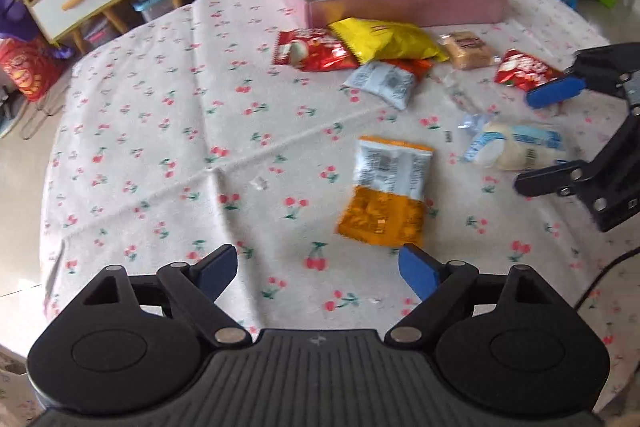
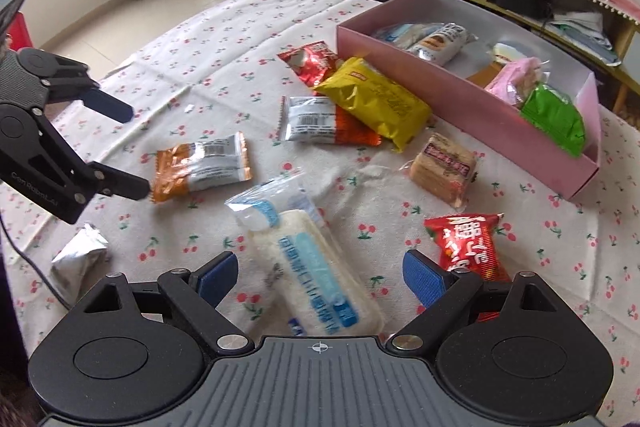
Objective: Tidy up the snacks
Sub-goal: 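Grasp the orange-white biscuit packet with left tool while right tool grasps white bread packet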
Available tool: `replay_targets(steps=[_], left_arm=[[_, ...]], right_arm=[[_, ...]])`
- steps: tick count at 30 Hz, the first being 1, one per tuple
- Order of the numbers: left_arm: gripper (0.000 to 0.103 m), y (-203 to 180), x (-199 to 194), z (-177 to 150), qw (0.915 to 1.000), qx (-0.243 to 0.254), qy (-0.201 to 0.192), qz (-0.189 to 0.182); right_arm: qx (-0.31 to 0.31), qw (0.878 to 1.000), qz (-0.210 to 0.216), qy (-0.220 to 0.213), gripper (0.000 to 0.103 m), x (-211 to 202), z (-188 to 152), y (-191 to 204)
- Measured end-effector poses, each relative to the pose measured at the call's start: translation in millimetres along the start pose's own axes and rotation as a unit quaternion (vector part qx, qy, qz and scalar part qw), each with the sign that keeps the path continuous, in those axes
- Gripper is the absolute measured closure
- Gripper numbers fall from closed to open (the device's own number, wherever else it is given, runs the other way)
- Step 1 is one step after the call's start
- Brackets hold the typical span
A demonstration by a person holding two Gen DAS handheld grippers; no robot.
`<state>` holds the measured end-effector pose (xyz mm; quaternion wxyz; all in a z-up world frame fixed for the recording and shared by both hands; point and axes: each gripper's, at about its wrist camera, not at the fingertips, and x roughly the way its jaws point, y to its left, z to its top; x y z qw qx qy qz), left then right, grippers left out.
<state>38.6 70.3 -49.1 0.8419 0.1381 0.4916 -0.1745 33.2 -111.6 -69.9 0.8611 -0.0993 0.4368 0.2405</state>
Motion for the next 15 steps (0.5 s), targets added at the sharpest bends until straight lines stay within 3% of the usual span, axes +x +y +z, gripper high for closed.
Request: replay_targets(steps=[4, 15], left_arm=[[0.016, -12, 1, 1, 0.9993, 0.006, -0.008, -0.037], [0.028, -21, 18, 9, 0.9992, -0.003, -0.036, -0.018]], right_arm=[[0.0, 1.0, 0.013, 0.006, 0.013, 0, -2, 2], [-0.007, 1.0, -0.005, 0.009, 0.014, 6, -7, 2]])
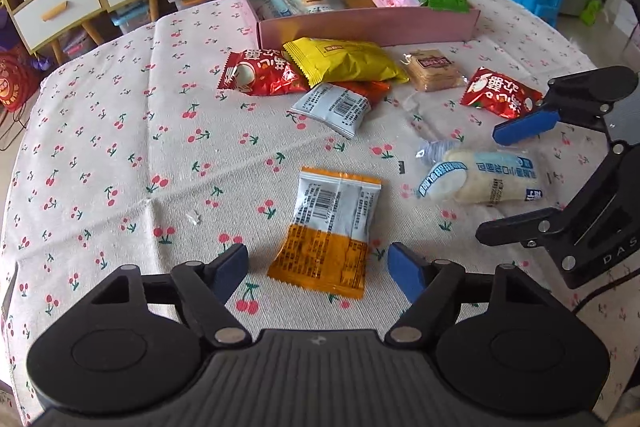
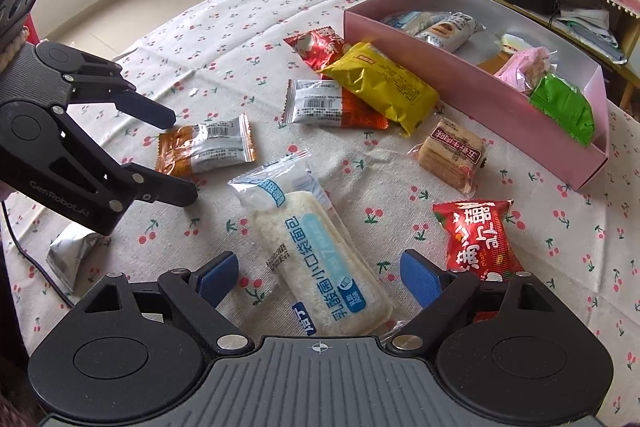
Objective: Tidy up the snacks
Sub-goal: 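Grasp the orange-white biscuit packet with left tool while right tool grasps white bread packet, then carry both packets into the pink box and open both tools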
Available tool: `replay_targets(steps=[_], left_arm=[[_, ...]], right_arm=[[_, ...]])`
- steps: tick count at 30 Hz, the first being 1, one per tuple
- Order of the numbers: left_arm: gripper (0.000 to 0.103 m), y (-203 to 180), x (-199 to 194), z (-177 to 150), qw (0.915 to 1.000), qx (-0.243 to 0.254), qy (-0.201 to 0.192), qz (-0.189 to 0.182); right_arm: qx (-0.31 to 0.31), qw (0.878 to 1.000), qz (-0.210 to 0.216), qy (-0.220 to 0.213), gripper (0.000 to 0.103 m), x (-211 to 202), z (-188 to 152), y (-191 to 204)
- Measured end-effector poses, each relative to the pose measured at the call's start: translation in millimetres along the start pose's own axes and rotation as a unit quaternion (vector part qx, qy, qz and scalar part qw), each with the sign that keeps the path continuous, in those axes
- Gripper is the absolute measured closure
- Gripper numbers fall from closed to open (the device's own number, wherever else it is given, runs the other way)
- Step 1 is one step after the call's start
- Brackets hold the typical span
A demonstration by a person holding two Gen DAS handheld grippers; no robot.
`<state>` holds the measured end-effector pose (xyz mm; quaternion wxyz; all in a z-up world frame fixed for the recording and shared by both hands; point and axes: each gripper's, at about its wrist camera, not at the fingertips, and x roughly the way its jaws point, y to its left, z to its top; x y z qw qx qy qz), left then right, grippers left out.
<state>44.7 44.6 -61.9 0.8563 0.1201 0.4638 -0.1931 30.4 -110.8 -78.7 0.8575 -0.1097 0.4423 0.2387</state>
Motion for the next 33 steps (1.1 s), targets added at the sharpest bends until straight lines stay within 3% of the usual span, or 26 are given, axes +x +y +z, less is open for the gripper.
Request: replay_targets(steps=[3, 8, 10, 12, 15, 21, 27, 33], left_arm=[[0.03, 0, 1, 2, 1.0, -0.007, -0.005, 0.003], [0.046, 1, 1, 5, 0.9998, -0.012, -0.012, 0.004], [0.054, 2, 1, 6, 0.9998, -0.016, -0.012, 0.003], [0.059, 2, 2, 7, 0.9997, -0.022, -0.011, 0.003], [0.062, 3, 2, 8, 0.9996, -0.027, -0.01, 0.005], [0.065, 6, 1, 9, 0.9991, -0.041, -0.007, 0.007], [0.066, 10, -2, 11, 0.9979, -0.064, -0.002, -0.008], [0.066, 12, -8, 16, 0.9966, -0.08, -0.007, -0.019]], right_arm=[[0.003, 1.0, -0.003, -0.003, 0.015, 1, 1, 0], [0.003, 1.0, -0.002, -0.004, 0.02, 0, 2, 2], [0.004, 1.0, 0.001, -0.005, 0.025, 0, 2, 2], [0.004, 1.0, 0.005, -0.007, 0.036, -2, 4, 5], [0.003, 1.0, 0.003, -0.009, 0.049, -3, 5, 8], [0.009, 1.0, 0.006, -0.006, 0.061, -5, 7, 9], [0.048, 0.999, 0.023, 0.001, 0.07, -7, 11, 2], [0.089, 0.995, 0.043, -0.002, 0.072, -13, 16, -5]])
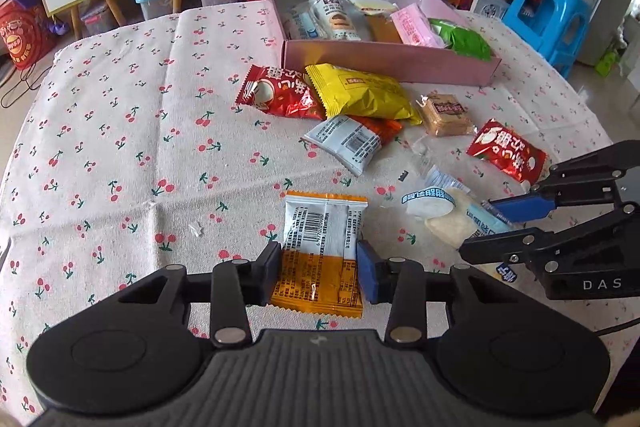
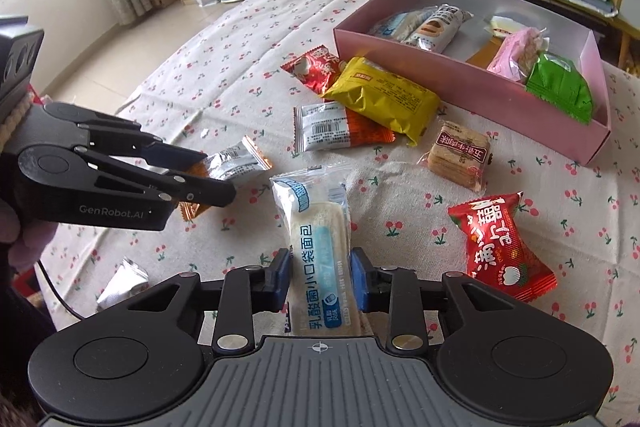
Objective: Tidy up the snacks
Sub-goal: 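Carry both packets into the pink box and open both tools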
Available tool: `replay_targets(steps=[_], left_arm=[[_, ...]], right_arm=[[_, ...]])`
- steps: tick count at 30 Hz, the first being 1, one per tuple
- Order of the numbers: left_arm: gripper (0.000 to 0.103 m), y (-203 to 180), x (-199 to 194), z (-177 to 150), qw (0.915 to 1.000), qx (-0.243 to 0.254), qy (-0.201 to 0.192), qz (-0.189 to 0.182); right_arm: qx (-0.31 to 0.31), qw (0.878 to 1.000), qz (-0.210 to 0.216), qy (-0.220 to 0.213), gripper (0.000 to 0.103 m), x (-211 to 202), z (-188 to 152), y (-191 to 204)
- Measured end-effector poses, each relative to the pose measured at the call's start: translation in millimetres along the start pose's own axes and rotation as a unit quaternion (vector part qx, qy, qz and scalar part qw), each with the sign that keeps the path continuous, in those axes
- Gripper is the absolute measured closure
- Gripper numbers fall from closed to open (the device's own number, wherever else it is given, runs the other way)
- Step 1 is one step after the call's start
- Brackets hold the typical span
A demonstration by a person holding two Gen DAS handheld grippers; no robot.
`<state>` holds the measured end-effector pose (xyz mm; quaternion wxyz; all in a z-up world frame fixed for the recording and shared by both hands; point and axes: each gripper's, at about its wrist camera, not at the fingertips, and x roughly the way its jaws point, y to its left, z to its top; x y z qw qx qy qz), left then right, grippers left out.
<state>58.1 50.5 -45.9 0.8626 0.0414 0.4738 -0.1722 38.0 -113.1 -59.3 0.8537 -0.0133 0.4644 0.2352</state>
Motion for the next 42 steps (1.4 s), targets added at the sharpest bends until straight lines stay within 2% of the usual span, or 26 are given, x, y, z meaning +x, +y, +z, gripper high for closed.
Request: replay_targets(steps=[5, 12, 23, 30, 34, 38, 42], left_arm=[[0.066, -1, -6, 9, 0.9998, -0.016, -0.009, -0.009], [0.066, -2, -18, 30, 0.9986, -0.036, -0.035, -0.019], [0.066, -8, -19, 75, 0.9926, -0.078, -0.087, -0.034], [0.066, -11, 1, 98, 0.9878, -0.107, -0.108, -0.033], [0.066, -8, 18, 114, 0.9859, -0.132, -0.096, -0.037], [0.066, -10, 31, 126, 0.9875, -0.124, -0.095, -0.021], [0.066, -10, 42, 131, 0.988, -0.118, -0.099, -0.011]], right_arm=[[0.017, 1.0, 0.021, -0.015, 0.073, -11, 7, 1], [0.043, 0.997, 0.03, -0.051, 0.073, -34, 26, -6], [0.113, 0.986, 0.014, -0.119, 0.073, -59, 63, -45], [0.181, 0.974, -0.003, -0.138, 0.073, -53, 78, -81], [0.218, 0.966, -0.015, -0.138, 0.073, -41, 87, -96], [0.209, 0.968, -0.051, -0.128, 0.073, -25, 103, -107], [0.237, 0.961, -0.048, -0.137, 0.073, -15, 114, -121]])
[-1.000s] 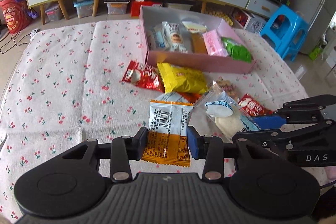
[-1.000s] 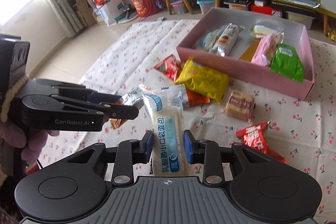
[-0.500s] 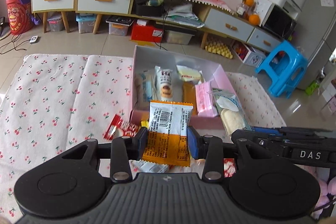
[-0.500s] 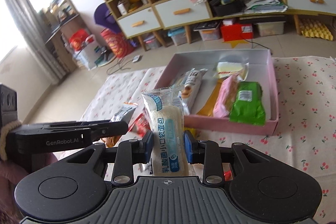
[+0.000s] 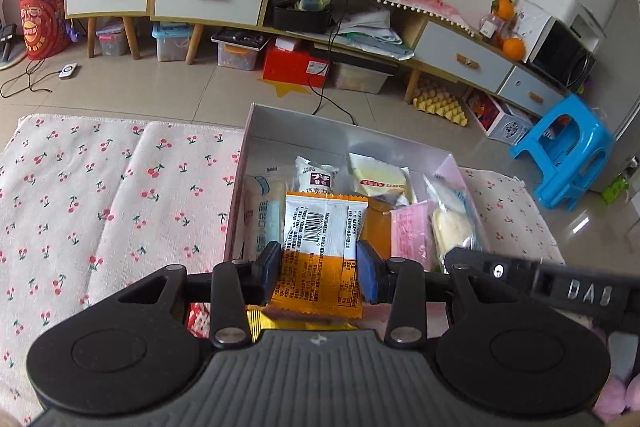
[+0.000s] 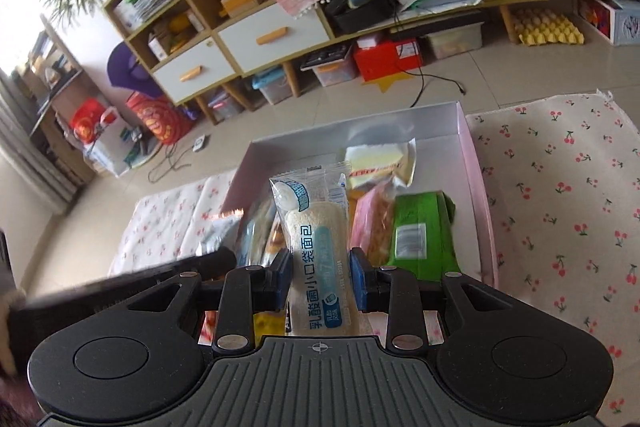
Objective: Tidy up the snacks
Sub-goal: 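Carry both packets into the pink box and open both tools, then move both tools back over the remaining snacks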
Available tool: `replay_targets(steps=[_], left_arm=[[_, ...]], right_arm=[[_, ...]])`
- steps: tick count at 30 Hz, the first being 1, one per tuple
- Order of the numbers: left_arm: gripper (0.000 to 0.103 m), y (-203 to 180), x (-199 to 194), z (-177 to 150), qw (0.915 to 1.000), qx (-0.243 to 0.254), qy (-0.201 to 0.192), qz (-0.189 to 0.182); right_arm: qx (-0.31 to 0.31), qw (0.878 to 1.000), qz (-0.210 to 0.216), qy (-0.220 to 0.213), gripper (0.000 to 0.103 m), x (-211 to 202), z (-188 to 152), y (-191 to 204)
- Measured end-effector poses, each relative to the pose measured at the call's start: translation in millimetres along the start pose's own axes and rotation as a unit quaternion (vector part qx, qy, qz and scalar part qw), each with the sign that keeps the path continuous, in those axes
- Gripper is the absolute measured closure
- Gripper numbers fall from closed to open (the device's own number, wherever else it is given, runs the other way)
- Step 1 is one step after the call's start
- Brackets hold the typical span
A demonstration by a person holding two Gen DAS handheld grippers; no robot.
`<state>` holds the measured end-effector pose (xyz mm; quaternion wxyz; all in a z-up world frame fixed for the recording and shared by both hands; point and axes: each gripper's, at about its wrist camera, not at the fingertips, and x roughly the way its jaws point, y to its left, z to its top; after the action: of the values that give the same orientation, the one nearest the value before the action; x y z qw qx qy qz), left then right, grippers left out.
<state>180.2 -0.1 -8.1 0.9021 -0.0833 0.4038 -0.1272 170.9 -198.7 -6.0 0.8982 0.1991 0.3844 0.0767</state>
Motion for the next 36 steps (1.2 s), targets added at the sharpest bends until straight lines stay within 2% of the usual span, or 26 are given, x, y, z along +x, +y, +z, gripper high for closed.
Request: replay_targets(steps=[6, 12, 21, 23, 25, 26, 36], left_arm=[[0.066, 1, 6, 0, 0.9998, 0.009, -0.019, 0.001], [0.066, 2, 18, 1, 0.9993, 0.027, -0.024, 0.009], [0.064, 10, 23, -1, 0.9997, 0.017, -0.018, 0.005], [0.059, 8, 21, -1, 0.9995, 0.024, -0.019, 0.007], [0.041, 7, 20, -2, 0.9994, 0.028, -0.021, 0.005], [0.039, 7, 19, -2, 0.9993, 0.03, -0.023, 0.005], [0.025, -7, 0, 1, 0.9981, 0.052, -0.033, 0.007]], right_arm=[[0.036, 0.999, 0.011, -0.006, 0.073, 29, 18, -7], [0.04, 0.999, 0.009, 0.001, 0.073, 52, 23, -8], [0.029, 0.999, -0.008, -0.016, 0.07, 57, 25, -5], [0.034, 0.999, -0.004, -0.016, 0.069, 55, 26, -6], [0.037, 0.999, -0.004, -0.014, 0.059, 54, 27, -7], [0.036, 0.999, -0.007, -0.015, 0.053, 52, 26, -7], [0.014, 1.0, -0.017, -0.019, 0.042, 30, 26, 4]])
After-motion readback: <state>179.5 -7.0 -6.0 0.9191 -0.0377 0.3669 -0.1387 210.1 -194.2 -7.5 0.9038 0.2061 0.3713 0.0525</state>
